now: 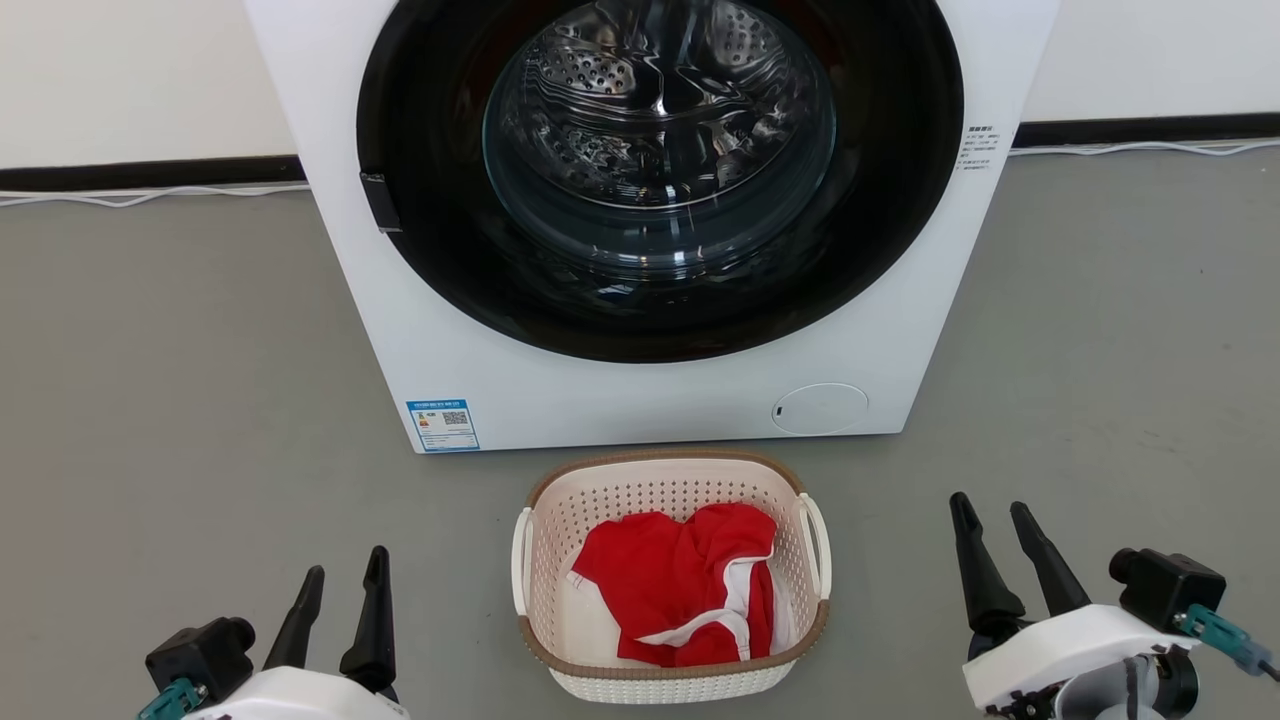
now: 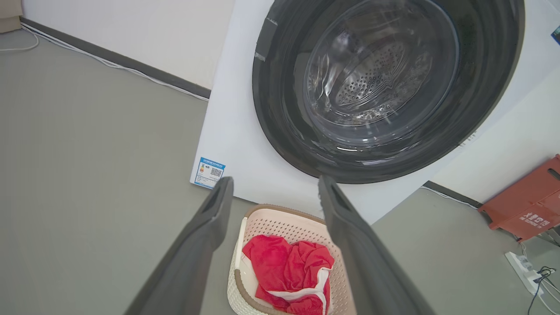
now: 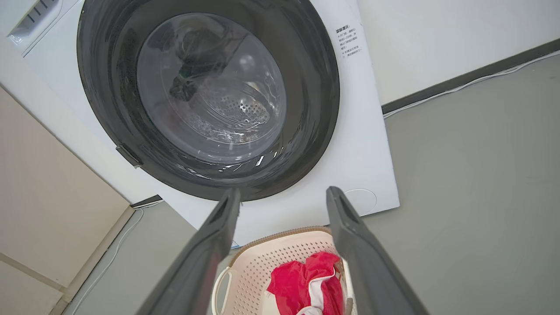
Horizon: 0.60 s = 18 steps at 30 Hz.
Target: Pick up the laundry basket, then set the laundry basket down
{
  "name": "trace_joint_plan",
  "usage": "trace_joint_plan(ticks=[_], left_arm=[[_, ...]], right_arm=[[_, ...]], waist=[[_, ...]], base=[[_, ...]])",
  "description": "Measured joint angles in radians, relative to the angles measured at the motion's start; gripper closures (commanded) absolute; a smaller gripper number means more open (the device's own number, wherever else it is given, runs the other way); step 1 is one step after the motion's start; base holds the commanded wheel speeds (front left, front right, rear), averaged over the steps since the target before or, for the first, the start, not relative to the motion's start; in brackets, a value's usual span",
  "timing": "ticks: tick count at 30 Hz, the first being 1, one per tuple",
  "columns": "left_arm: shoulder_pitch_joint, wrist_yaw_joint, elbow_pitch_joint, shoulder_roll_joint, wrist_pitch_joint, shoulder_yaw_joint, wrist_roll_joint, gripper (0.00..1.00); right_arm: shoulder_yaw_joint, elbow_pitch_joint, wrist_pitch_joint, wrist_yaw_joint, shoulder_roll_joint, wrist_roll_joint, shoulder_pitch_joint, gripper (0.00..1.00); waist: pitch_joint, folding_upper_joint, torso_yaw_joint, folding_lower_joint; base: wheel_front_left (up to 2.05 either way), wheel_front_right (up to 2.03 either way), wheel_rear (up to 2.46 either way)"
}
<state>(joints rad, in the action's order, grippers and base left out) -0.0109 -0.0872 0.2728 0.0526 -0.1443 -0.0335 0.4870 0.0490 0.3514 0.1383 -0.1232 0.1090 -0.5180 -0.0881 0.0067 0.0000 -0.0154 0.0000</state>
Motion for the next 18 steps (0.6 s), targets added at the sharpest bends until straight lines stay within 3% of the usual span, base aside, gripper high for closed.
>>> trace_joint_plan(ticks=[18], left_arm=[[-0.001, 0.009, -0.011, 0.015, -0.048, 0.016, -0.207, 0.0]], right_arm=[[0.018, 0.014, 0.048, 0.0, 0.007, 0.202, -0.002, 0.0]], waist=[[0.011, 0.0, -0.002, 0.0]], base=[[0.0, 0.0, 0.0]])
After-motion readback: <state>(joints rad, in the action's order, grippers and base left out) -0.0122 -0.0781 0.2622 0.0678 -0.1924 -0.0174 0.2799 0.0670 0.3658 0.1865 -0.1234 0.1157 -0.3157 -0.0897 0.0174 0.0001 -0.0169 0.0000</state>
